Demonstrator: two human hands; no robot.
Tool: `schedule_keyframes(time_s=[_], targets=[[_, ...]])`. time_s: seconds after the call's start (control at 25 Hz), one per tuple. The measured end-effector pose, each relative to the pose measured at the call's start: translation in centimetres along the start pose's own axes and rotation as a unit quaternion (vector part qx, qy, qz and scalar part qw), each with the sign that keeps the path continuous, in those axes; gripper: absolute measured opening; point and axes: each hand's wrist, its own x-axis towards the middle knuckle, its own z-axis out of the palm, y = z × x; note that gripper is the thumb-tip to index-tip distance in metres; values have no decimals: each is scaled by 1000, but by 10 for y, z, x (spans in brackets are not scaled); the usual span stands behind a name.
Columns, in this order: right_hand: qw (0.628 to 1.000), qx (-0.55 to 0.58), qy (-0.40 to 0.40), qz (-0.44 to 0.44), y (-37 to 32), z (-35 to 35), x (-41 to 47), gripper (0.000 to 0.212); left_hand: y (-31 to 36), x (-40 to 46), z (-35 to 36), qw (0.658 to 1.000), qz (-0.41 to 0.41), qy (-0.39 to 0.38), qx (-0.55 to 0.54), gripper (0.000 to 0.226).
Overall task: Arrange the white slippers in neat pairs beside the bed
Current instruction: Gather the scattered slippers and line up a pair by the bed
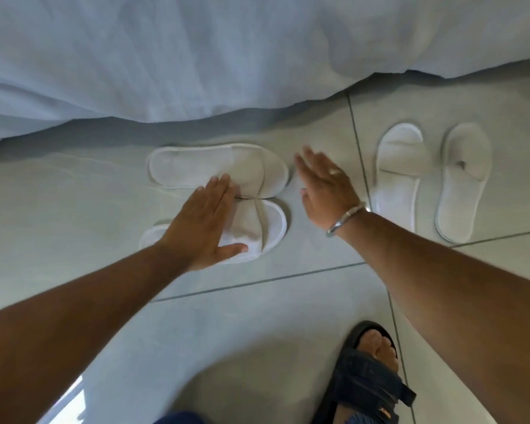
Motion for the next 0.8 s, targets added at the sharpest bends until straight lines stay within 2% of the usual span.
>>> schedule_keyframes(time_s=[0.08,0.12,0.2,0.28,0.36,0.44,0.52,0.64,0.8], targets=[[994,-17,-61,-89,-16,-7,25,69,9,-11,15,999,7,-18,30,97],[990,-36,-96,-91,-16,-8,32,69,12,-9,19,999,2,-33,43,93],[989,-51,-137,-40,-13,-3,36,64,5,-1,16,998,19,-41,40,87],[992,-65,-105,-1,-19,1,30,63,-8,5,17,993,73,-33,85,84],[984,-38,-112,-135,-94,21,37,61,-46,-60,18,992,9,-9,124,85],[985,-63,-93,-131,-98,22,24,57,-71,-66,18,986,49,-32,155,86],[988,-73,-62,-121,-89,21,4,55,-82,-64,5,982,45,-31,180,86],[980,-108,-53,-157,-79,25,-22,55,-83,-68,0,982,-46,-9,181,82],[967,-74,-14,-242,-96,26,-27,55,-63,-95,3,968,-223,64,97,54]])
